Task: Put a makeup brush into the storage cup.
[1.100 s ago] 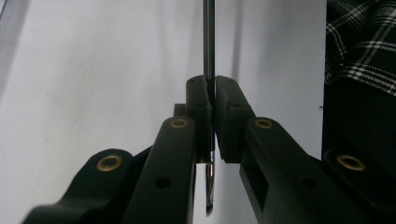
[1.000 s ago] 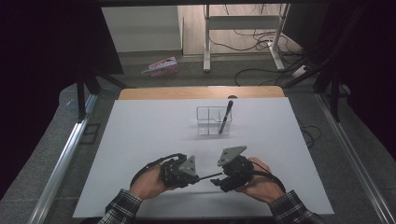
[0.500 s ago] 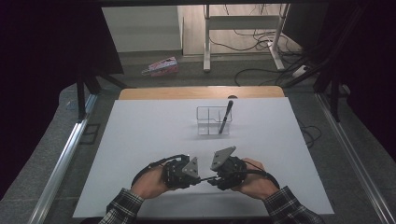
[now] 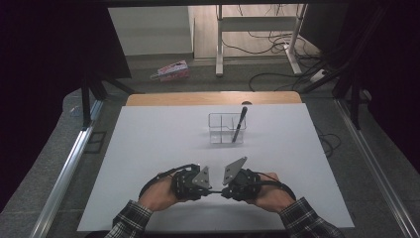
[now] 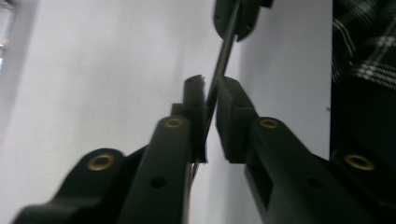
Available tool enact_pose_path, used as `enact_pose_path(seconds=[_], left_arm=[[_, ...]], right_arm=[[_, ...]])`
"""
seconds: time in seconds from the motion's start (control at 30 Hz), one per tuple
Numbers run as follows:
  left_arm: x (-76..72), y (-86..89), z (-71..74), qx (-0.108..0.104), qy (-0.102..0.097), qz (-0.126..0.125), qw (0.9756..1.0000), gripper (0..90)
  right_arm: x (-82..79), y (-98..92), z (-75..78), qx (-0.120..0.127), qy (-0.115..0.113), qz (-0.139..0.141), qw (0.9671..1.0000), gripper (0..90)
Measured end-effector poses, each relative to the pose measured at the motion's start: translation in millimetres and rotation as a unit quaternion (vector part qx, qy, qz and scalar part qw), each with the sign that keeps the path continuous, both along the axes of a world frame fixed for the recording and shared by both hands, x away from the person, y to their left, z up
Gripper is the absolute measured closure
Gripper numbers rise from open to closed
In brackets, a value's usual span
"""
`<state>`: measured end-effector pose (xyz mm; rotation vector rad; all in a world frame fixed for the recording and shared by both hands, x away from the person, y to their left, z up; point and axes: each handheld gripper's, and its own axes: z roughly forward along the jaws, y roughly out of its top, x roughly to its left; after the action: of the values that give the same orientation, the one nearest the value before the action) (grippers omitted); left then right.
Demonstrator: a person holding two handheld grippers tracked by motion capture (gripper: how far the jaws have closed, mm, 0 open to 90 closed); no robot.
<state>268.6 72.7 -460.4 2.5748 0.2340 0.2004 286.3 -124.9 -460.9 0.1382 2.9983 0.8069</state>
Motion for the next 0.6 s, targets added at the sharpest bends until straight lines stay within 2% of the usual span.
enact_pose_path(seconds=[0.03,0.17,0.27,0.37,0.5,0.6], left_arm=[[0.9,1.1,0.6,-0.004,-0.002,0.005,1.0,77.9],[2.7,7.1,4.2,-0.021,-0.016,0.039,0.9989,54.7],[5.0,11.7,5.7,-0.031,-0.024,0.063,0.9972,39.8],[5.8,15.6,5.3,-0.034,-0.031,0.09,0.9949,25.5],[8.1,24.2,6.0,-0.048,-0.026,0.127,0.9904,11.5],[10.6,33.5,7.9,-0.072,-0.01,0.157,0.9849,4.7]], right_arm=[[-0.3,0.3,0.5,-0.006,0.0,-0.003,1.0,84.6],[2.5,-2.0,1.0,-0.003,-0.004,-0.012,0.9999,84.6],[3.9,-4.0,1.8,0.006,-0.006,-0.023,0.9997,84.6],[3.9,-6.2,3.7,0.009,-0.013,-0.036,0.9992,84.6],[4.9,-9.5,4.3,0.015,-0.02,-0.055,0.9982,84.5],[5.5,-12.4,4.7,0.021,-0.024,-0.066,0.9973,84.5]])
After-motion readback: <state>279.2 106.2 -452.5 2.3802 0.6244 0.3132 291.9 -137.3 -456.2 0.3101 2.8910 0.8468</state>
